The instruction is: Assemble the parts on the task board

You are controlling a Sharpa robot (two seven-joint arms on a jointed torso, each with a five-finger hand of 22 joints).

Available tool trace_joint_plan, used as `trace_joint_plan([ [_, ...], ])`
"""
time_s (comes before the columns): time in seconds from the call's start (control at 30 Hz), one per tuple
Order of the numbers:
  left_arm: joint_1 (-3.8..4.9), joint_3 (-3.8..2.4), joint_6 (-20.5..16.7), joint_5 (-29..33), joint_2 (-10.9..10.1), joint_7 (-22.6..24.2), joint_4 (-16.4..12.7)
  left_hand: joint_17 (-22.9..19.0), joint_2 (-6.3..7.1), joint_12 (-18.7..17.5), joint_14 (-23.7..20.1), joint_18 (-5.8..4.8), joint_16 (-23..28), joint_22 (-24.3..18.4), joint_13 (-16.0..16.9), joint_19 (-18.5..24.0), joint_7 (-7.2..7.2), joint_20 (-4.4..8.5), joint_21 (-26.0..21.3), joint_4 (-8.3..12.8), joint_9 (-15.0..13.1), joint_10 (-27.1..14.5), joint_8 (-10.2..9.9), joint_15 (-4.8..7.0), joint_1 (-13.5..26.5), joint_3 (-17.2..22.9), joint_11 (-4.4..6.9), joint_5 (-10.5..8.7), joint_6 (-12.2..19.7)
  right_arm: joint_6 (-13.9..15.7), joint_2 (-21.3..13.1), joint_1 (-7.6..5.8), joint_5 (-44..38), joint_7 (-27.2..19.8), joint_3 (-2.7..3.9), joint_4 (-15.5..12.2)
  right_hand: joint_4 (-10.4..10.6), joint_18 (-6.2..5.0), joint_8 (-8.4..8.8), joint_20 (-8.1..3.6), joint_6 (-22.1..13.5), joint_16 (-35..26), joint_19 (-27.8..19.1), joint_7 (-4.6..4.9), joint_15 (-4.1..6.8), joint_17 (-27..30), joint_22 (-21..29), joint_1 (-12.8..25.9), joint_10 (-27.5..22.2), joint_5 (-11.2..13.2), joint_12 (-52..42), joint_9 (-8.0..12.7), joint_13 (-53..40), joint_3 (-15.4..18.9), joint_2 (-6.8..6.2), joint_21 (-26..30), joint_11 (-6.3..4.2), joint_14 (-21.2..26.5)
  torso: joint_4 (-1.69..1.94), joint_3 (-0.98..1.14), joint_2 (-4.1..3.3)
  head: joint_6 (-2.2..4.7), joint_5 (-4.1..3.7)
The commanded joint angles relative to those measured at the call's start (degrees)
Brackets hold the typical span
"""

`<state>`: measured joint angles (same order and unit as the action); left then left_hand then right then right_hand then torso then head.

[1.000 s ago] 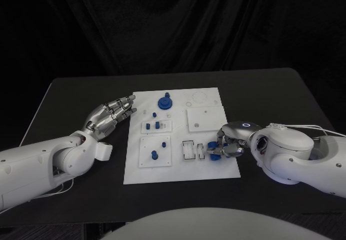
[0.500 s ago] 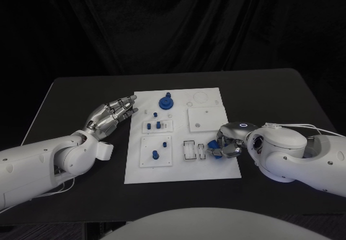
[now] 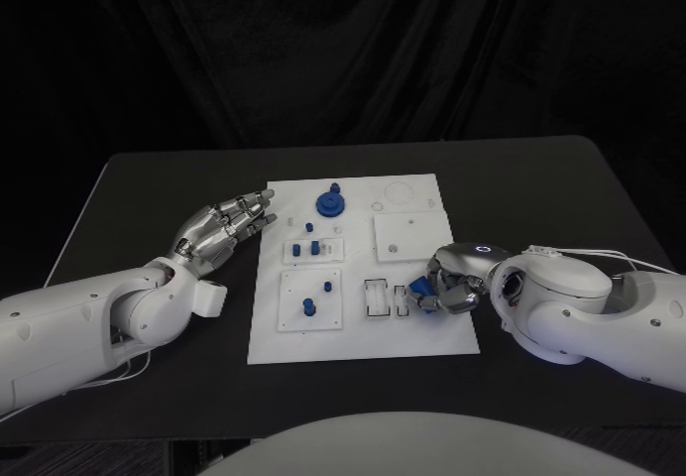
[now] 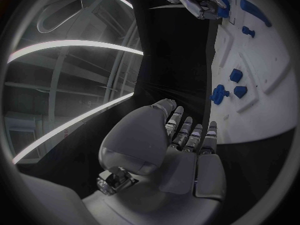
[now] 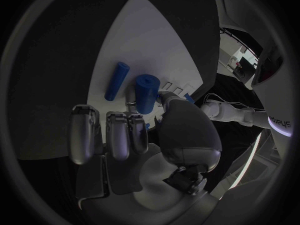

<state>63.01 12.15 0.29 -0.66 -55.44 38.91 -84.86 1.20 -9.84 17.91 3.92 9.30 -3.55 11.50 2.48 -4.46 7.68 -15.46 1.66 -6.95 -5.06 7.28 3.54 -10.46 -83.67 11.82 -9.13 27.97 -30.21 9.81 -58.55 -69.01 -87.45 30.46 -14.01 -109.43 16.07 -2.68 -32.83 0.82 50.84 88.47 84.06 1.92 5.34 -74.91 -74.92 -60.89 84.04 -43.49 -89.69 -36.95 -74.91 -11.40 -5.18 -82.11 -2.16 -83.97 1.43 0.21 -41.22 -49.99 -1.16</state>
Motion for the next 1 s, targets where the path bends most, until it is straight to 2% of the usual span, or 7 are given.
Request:
trace_joint_plan([
  [0.03,-0.13,-0.04,1.2,0.1,0.1,3.7,0.0,0.1,0.06,0.3,0.1,-0.08,-0.2,0.0,0.1,0.0,0.02,-0.35,0.3,0.0,-0.1,-0.1,0.3,-0.17,0.3,0.4,-0.41,0.28,-0.5,6.5,-0.3,0.34,2.1,-3.3,-0.18,-0.7,-4.1,0.69,-0.7,-0.27,1.3,0.2,2.9,-0.51,0.53,-11.5,-12.5,-0.1,6.0,-0.1,-0.3,-1.0,-15.1,-5.1,1.01,-0.3,-0.38,-5.3,-0.05,0.01,0.04,-0.01,0.21],
  [0.2,-0.16,-0.04,1.3,0.1,0.0,3.6,-0.1,0.1,0.06,0.3,0.1,-0.07,-0.3,0.1,0.1,-0.1,0.07,-0.37,0.3,0.0,-0.1,-0.1,0.3,-0.19,0.3,0.4,-0.45,0.29,-0.6,10.0,-0.6,0.34,2.4,-4.9,-0.17,-1.6,-3.1,0.61,-0.91,-0.42,2.0,0.1,2.7,-0.74,0.7,-11.1,-12.4,1.4,6.0,0.2,-0.3,-1.5,-15.1,-5.4,0.9,0.0,-0.58,-5.2,-0.09,-0.03,0.08,-0.01,0.45],
  [0.37,-0.17,-0.04,1.3,0.1,0.0,3.6,-0.1,0.1,0.06,0.3,0.1,-0.07,-0.3,0.1,0.1,-0.1,0.07,-0.37,0.3,0.0,-0.1,-0.1,0.3,-0.19,0.3,0.4,-0.45,0.29,-0.6,11.4,-0.6,0.34,3.0,-5.5,-0.17,-1.9,-2.1,0.59,-1.2,-0.62,3.2,0.0,2.7,-1.11,0.94,-11.0,-12.3,2.8,6.0,0.3,-0.3,-2.0,-15.1,-5.6,0.84,0.0,-0.88,-5.2,-0.07,-0.01,0.1,-0.01,0.4],
  [0.47,-0.18,-0.04,1.2,0.1,0.0,3.6,-0.1,0.1,0.06,0.3,0.1,-0.06,-0.3,0.1,0.1,-0.1,0.09,-0.39,0.3,0.0,-0.1,-0.1,0.3,-0.2,0.3,0.5,-0.47,0.29,-0.6,11.2,-0.2,0.34,3.4,-5.5,-0.18,-1.8,-1.2,0.6,-1.02,-0.8,3.7,0.0,2.7,-1.26,1.11,-10.9,-12.3,3.9,6.0,1.8,-0.3,-2.4,-15.1,-5.6,0.65,0.0,-1.06,-5.2,-0.1,0.02,0.1,-0.01,0.35],
  [0.63,-0.19,-0.04,1.3,0.1,0.0,3.4,-0.1,0.1,0.06,0.3,0.2,-0.06,-0.3,0.1,0.1,-0.1,0.11,-0.4,0.3,0.0,-0.1,-0.1,0.3,-0.21,0.4,0.5,-0.48,0.29,-0.6,10.2,1.0,0.35,3.8,-5.3,-0.18,-1.3,0.1,0.49,-0.42,-0.87,3.6,-0.3,2.5,-1.14,1.1,-10.2,-12.2,5.6,6.0,3.9,-0.3,-2.7,-15.1,-5.1,0.46,0.4,-0.98,-5.1,-0.03,-0.05,0.05,-0.01,0.57],
  [0.83,-0.19,-0.04,1.4,0.1,0.1,3.2,-0.1,0.1,0.06,0.3,0.2,-0.05,-0.3,0.2,0.1,-0.1,0.13,-0.42,0.4,0.0,-0.1,-0.1,0.3,-0.22,0.4,0.6,-0.49,0.3,-0.7,9.7,2.2,0.37,4.3,-5.2,-0.18,-0.8,0.2,0.48,-0.35,-0.86,3.8,-0.3,2.5,-1.18,1.09,-10.1,-12.2,5.7,6.0,4.0,-0.3,-2.8,-15.1,-5.1,0.75,0.5,-0.99,-5.0,0.0,-0.1,0.01,-0.01,0.48],
  [1.0,-0.19,-0.04,1.5,0.1,0.1,3.0,-0.1,0.1,0.06,0.4,0.2,-0.04,-0.4,0.2,0.1,-0.2,0.15,-0.44,0.4,0.0,-0.1,-0.1,0.3,-0.24,0.4,0.6,-0.49,0.3,-0.7,8.4,3.2,0.68,4.8,-4.5,-0.18,-0.6,0.4,0.37,0.15,-0.85,4.0,-0.5,2.3,-1.13,1.09,-9.7,-12.0,6.9,6.0,6.4,-0.3,-3.2,-15.1,-4.7,1.16,0.9,-0.97,-5.0,0.01,-0.1,-0.02,-0.01,0.45],
])
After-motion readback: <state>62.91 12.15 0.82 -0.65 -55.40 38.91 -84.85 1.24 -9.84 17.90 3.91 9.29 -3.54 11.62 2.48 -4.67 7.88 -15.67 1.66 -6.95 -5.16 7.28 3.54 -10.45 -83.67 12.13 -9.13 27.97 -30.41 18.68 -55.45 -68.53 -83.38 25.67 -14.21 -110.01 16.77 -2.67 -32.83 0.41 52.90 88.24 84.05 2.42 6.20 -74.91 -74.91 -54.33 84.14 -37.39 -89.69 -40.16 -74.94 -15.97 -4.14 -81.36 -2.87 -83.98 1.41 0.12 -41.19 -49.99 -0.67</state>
